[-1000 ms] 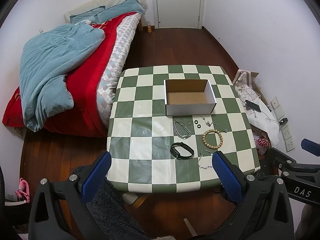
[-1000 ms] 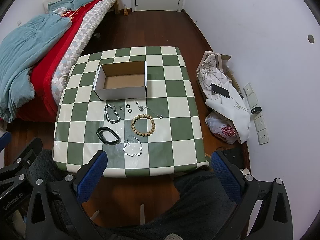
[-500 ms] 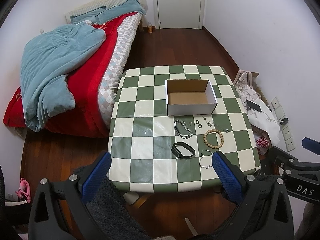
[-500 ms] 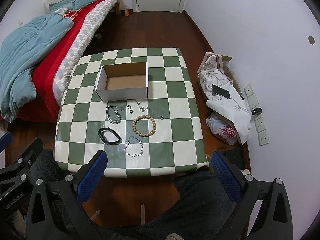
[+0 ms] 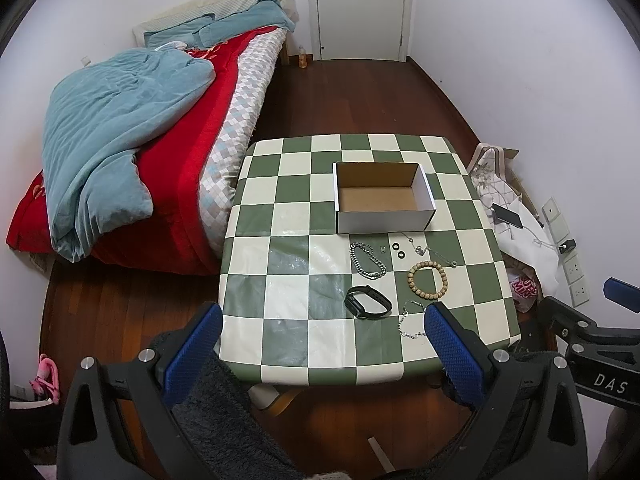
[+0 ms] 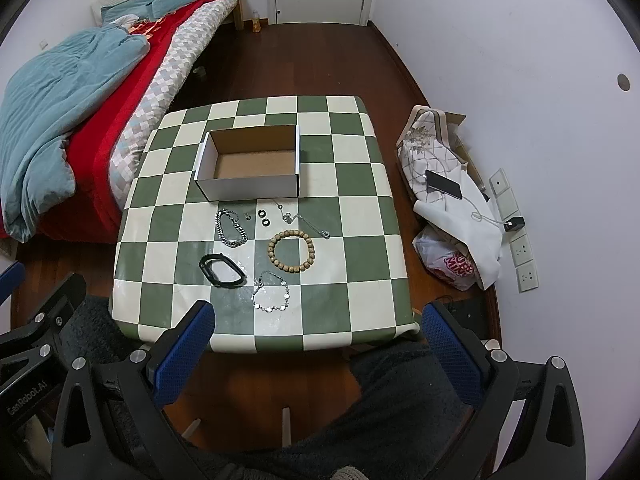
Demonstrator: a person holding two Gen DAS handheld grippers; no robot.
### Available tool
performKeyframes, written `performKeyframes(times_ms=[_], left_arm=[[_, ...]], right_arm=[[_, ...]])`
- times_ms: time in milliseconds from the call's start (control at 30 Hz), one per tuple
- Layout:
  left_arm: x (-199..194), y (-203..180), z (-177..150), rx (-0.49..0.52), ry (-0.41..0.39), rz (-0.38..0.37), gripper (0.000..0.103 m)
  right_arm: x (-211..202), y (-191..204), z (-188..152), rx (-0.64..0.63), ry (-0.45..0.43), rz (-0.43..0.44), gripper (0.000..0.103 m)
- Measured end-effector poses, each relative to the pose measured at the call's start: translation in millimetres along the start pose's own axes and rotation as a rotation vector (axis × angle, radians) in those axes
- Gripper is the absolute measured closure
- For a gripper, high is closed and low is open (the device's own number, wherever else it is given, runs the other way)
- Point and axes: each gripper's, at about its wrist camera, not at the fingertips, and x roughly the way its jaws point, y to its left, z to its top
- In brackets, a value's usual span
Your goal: Organize jewelry
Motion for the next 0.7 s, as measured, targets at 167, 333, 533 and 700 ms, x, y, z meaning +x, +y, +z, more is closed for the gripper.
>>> performKeyframes(times_ms=[167,333,533,700], left_arm=[[-3,5,0,-0.004,-0.007,0.001,0.0],[-4,6,1,-0.004,-0.008,0.002,0.0],[0,6,2,0.0,-0.018,0.014,0.0],[35,10,13,0.017,-0.049,0.11,0.0]], right_arm=[[-3,2,0,-0.003,-0.004,0.003,0.0],[-7,5,0,-0.008,-0.006,0.007,0.0],[-8,3,0,0.014,-0.027,0.011,0.0],[10,-18,4,0.095,-0.074,0.016,0.0]])
